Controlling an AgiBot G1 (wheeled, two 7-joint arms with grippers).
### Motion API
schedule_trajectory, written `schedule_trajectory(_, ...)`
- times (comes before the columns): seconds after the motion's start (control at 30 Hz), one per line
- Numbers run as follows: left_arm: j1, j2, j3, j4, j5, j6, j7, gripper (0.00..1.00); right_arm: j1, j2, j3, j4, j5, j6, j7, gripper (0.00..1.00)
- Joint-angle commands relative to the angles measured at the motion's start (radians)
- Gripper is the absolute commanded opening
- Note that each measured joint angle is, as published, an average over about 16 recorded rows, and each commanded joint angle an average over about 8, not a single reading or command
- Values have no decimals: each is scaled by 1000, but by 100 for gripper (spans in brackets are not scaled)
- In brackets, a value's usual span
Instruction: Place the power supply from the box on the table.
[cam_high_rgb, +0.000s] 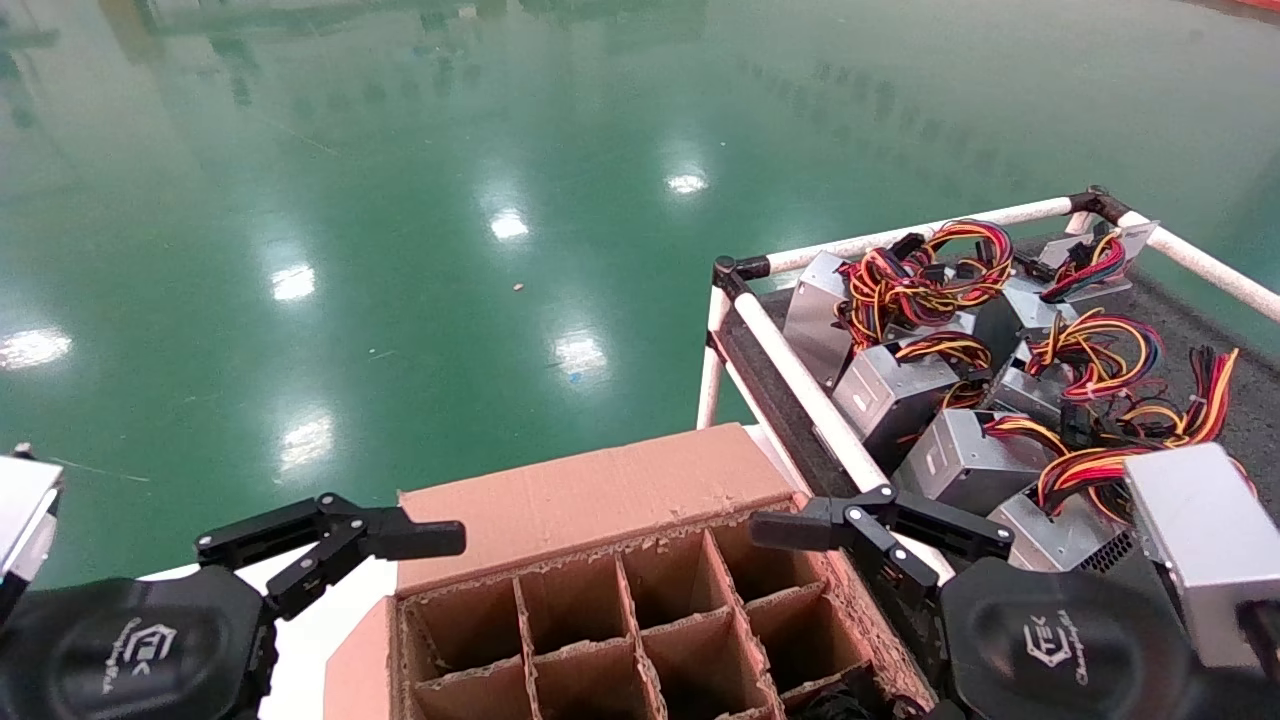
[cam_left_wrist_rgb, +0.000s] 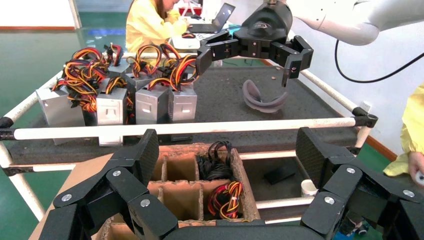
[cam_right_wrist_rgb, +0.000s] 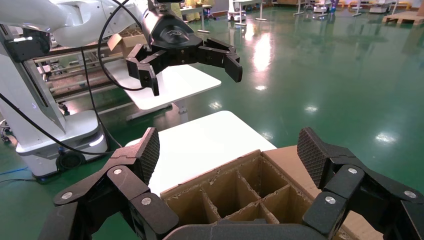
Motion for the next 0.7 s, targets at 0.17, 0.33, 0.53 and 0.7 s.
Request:
schedule_trajectory(0.17,0,0,0,0,0,0,0,100,0,0,0,0,0,0,0,100)
schedule_trajectory(0.33,0,0,0,0,0,0,0,100,0,0,0,0,0,0,0,100)
schedule_trajectory(0.53,0,0,0,0,0,0,0,100,0,0,0,0,0,0,0,100)
schedule_trajectory(0.7,0,0,0,0,0,0,0,100,0,0,0,0,0,0,0,100)
